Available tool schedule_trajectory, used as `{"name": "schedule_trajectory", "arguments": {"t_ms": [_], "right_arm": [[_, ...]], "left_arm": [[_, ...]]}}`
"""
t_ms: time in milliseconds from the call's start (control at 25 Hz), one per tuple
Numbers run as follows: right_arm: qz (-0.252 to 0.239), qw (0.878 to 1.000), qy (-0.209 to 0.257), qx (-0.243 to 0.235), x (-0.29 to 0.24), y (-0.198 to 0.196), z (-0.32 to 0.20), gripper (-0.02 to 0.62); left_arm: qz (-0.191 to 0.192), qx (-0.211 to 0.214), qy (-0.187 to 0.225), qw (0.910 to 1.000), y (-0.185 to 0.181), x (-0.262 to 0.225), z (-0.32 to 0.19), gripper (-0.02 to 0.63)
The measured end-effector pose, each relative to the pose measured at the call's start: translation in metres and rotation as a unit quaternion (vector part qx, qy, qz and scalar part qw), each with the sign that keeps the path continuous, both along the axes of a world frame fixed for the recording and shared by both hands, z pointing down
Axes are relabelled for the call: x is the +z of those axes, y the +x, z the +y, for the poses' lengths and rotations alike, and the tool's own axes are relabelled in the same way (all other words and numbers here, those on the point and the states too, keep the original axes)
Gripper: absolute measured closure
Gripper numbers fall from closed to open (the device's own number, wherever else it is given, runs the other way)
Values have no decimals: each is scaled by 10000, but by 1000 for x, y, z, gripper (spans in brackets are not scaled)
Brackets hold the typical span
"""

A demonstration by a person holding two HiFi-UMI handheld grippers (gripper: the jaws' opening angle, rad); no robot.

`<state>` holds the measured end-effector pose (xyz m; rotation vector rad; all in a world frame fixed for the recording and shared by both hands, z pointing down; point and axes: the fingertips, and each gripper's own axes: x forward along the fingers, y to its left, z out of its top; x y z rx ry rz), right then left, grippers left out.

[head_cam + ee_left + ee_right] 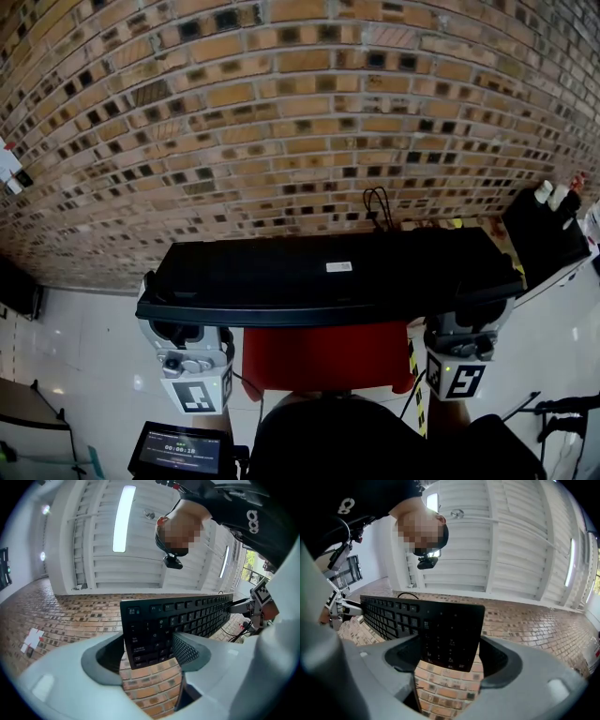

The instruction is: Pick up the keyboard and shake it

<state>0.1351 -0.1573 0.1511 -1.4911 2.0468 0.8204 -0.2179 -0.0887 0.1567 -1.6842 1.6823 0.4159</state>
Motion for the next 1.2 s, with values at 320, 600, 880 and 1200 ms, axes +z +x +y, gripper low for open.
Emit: {"name": "schedule_trajectory", "arguments": {"t_ms": [320, 600, 880, 1200], "right_arm": [[311, 9947, -969, -142, 42, -12, -38, 243], [523, 9827, -1765, -199, 92, -14, -59, 244], [604, 9754, -2113, -182, 113, -12, -63, 244], [693, 9665, -2464, -207, 141, -12, -67, 244]], "left_arm": [[108, 7, -1043, 9945, -10, 37, -31, 282], [233, 247, -1679, 9852, -4, 69, -51, 282], [258, 144, -2033, 9787, -6, 92, -55, 282], [368, 110, -2478, 9681, -7, 127, -56, 282]]}}
